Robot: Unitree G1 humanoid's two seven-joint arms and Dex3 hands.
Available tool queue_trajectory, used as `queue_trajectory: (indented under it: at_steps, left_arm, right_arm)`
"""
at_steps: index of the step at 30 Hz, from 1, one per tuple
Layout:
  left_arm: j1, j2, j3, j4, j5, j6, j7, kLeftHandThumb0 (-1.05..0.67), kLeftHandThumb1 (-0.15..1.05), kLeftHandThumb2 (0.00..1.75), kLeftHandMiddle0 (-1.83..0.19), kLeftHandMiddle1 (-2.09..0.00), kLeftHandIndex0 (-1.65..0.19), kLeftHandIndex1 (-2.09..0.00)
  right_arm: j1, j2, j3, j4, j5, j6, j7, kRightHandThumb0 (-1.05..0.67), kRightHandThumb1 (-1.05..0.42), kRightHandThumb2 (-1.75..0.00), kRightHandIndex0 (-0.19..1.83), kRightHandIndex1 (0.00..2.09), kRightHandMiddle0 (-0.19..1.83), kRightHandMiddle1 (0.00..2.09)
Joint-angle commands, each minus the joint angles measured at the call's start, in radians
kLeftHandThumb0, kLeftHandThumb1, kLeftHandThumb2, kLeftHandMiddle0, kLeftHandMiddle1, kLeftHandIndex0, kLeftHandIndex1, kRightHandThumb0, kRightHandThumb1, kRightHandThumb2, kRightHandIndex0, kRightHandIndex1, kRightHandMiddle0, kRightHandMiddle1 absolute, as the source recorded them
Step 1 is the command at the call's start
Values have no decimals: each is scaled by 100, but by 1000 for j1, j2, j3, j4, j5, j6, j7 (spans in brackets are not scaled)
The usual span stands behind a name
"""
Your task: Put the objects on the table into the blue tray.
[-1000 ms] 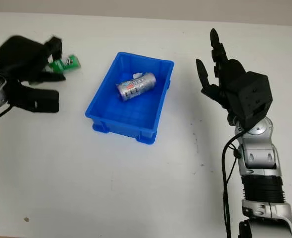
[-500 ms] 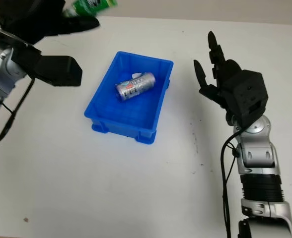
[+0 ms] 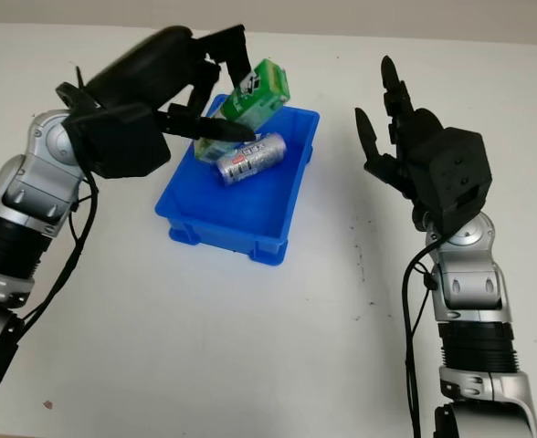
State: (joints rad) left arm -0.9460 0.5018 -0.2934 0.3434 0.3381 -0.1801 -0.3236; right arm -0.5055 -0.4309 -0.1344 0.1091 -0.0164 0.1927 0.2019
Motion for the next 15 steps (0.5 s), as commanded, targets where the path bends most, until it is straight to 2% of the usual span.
queue_trajectory:
  at_steps: [1, 2, 4, 5, 6, 7, 8, 9, 10, 11, 13, 15]
  left_arm:
    - [18, -6, 4, -7, 16, 2, -9, -40, 105, 19, -84, -191, -36, -188]
    - [24, -12, 8, -4, 8, 11, -24, -41, 105, 20, -84, -189, -34, -183]
    - [26, -13, 7, -6, -5, 56, -87, -43, 105, 23, -66, -179, -23, -172]
    - [25, -11, 7, -11, -9, 80, -119, -50, 105, 30, -45, -162, -2, -145]
    - [22, -10, 6, -17, -10, 101, -147, -53, 105, 33, -33, -148, 4, -127]
    - [20, -8, 6, -23, -10, 117, -169, -56, 105, 35, -24, -122, 8, -106]
    - [17, -5, 5, -27, -6, 125, -188, -60, 105, 38, -20, -87, 10, -81]
    - [13, -2, 3, -29, -2, 129, -206, -64, 105, 41, -13, -43, 12, -53]
    - [7, 3, 0, -32, 4, 135, -225, -67, 105, 42, -9, -26, 13, -40]
    - [2, 8, -1, -32, 6, 134, -243, -70, 105, 45, -10, -18, 16, -30]
    - [-9, 14, 6, -24, 3, 131, -270, -76, 105, 50, 7, -5, 19, -12]
    - [-19, 17, 18, -11, -4, 129, -283, -80, 105, 53, 17, -1, 19, -2]
  right_arm:
    - [15, 0, -7, -28, 0, -4, -6, -55, -105, -68, -19, 1, -18, 4]
    - [16, 0, -7, -30, -1, -1, -8, -55, -105, -68, -19, 1, -18, 4]
    - [19, 1, -7, -33, -1, 3, -10, -54, -105, -68, -19, 1, -19, 4]
    - [21, 3, -8, -33, 1, 0, -10, -54, -105, -68, -19, 0, -19, 3]
    - [21, 4, -10, -31, 5, -3, -9, -54, -105, -68, -19, 0, -19, 3]
    - [22, 5, -10, -31, 6, -2, -9, -54, -105, -68, -19, 0, -19, 3]
    - [22, 5, -9, -30, 5, -4, -9, -55, -105, -68, -19, 0, -19, 3]
    - [24, 4, -8, -29, 4, -7, -9, -55, -105, -68, -19, 0, -19, 3]
    - [25, 3, -7, -29, 2, -7, -10, -54, -105, -68, -19, 0, -19, 2]
    - [26, 2, -7, -27, 1, -12, -9, -55, -105, -68, -19, 0, -19, 2]
    - [28, 1, -6, -26, -3, -12, -11, -56, -105, -68, -19, 0, -19, 2]
    - [30, -1, -6, -29, -7, -2, -11, -57, -105, -68, -19, 0, -19, 3]
